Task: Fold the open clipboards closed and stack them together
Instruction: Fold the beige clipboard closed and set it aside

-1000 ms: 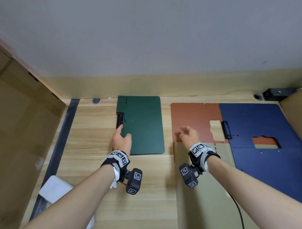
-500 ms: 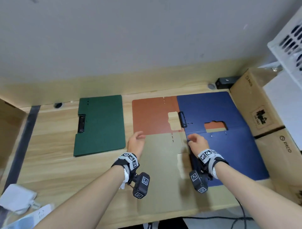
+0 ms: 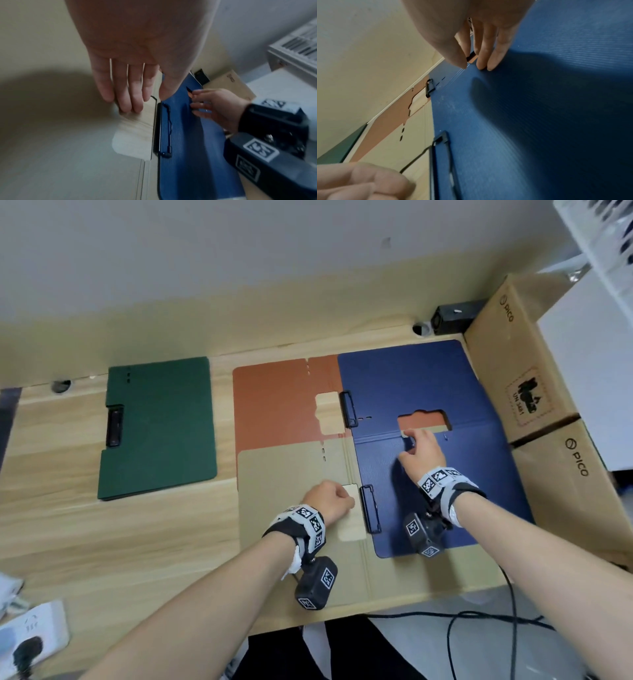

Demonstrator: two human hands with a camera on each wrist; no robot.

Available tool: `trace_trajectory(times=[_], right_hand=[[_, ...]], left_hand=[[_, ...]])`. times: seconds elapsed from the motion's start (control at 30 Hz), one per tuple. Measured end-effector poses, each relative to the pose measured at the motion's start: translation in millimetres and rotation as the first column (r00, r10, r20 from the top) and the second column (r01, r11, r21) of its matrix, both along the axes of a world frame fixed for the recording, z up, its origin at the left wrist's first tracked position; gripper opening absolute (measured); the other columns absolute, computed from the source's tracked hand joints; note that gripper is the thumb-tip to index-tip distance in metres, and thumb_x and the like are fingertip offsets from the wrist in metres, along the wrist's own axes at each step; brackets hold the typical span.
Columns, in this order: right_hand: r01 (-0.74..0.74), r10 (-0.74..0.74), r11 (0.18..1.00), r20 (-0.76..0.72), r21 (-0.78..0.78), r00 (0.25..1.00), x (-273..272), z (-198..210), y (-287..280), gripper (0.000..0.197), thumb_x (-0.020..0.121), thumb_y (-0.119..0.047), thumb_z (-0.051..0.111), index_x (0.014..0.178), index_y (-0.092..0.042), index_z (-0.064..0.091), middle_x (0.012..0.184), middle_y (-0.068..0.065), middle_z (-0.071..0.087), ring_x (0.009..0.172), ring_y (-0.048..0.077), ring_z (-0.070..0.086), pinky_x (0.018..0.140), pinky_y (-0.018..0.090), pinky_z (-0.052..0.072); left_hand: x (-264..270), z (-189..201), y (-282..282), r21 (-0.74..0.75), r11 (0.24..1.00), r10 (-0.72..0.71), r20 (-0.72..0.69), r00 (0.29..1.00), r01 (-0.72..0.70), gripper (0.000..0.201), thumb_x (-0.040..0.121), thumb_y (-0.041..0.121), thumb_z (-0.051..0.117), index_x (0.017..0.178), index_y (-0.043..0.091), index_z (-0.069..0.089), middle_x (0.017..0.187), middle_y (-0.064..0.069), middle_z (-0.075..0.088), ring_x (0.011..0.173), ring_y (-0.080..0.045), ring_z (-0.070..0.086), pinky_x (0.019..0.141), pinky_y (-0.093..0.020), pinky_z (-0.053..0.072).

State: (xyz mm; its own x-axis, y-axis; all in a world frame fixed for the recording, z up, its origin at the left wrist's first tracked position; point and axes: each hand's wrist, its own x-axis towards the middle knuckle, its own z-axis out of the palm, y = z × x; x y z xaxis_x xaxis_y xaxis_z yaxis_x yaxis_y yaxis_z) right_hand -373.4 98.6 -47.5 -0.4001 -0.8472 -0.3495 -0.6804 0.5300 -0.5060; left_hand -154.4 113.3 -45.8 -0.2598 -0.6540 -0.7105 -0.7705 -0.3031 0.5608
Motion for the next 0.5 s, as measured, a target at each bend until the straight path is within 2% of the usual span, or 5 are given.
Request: trace_trajectory(times=[0.07,0.17,0.27,0.37,0.5], right_hand=[[-0.015,0.015,1.0,-0.019,0.022,1.0,-6.0,-5.0,-2.9,0.043,0.083,-0.013,0.06,0.126,-0.015,0.053,0.132,0.008,0.048,0.107,0.03,0.058,0.092,0.037,0.045],[-0.028,0.031,0.999,-0.061,0.045,0.998,-17.2,-8.8,-4.6,0.039,0.083,-0.022,0.06,0.122,-0.019,0.054,0.128,0.005,0.048,0.104,0.032,0.059,0.089,0.039,0.048],[-0.06,0.066,0.996,-0.097,0.066,0.993,-25.9,-11.7,-4.6,0.037,0.085,-0.029,0.061,0.121,-0.021,0.055,0.128,0.003,0.046,0.102,0.032,0.059,0.082,0.036,0.045],[-0.09,0.1,0.992,-0.11,0.086,0.989,-30.1,-12.4,-5.7,0.042,0.084,-0.038,0.063,0.123,-0.023,0.055,0.125,0.002,0.043,0.099,0.032,0.059,0.078,0.035,0.045],[-0.123,0.133,0.986,-0.093,0.113,0.987,-32.5,-14.8,-10.5,0.045,0.078,-0.052,0.068,0.115,-0.03,0.055,0.12,-0.002,0.041,0.094,0.028,0.059,0.084,0.042,0.052]], left_hand=[[-10.5,-3.5,0.7,-0.055,0.994,-0.094,0.079,0.992,0.099,0.021,0.076,0.042,0.062,0.086,0.025,0.07,0.091,0.005,0.074,0.089,-0.022,0.068,0.084,-0.034,0.054],[-25.6,-5.9,0.9,-0.072,0.973,-0.205,0.172,0.964,0.219,0.03,0.079,0.046,0.061,0.085,0.018,0.069,0.089,-0.003,0.073,0.085,-0.027,0.068,0.076,-0.034,0.054],[-36.4,-4.2,0.3,-0.091,0.94,-0.296,0.261,0.919,0.329,0.038,0.082,0.053,0.059,0.08,0.014,0.061,0.078,-0.003,0.064,0.074,-0.027,0.062,0.062,-0.031,0.046],[-42.7,-4.9,-1.1,-0.108,0.909,-0.347,0.337,0.875,0.402,0.045,0.081,0.06,0.057,0.083,0.016,0.06,0.077,-0.001,0.062,0.073,-0.026,0.059,0.062,-0.03,0.043],[-46.3,-5.1,-1.2,-0.121,0.88,-0.383,0.39,0.837,0.459,0.05,0.079,0.067,0.052,0.078,0.017,0.062,0.077,-0.001,0.063,0.072,-0.025,0.059,0.063,-0.031,0.044]])
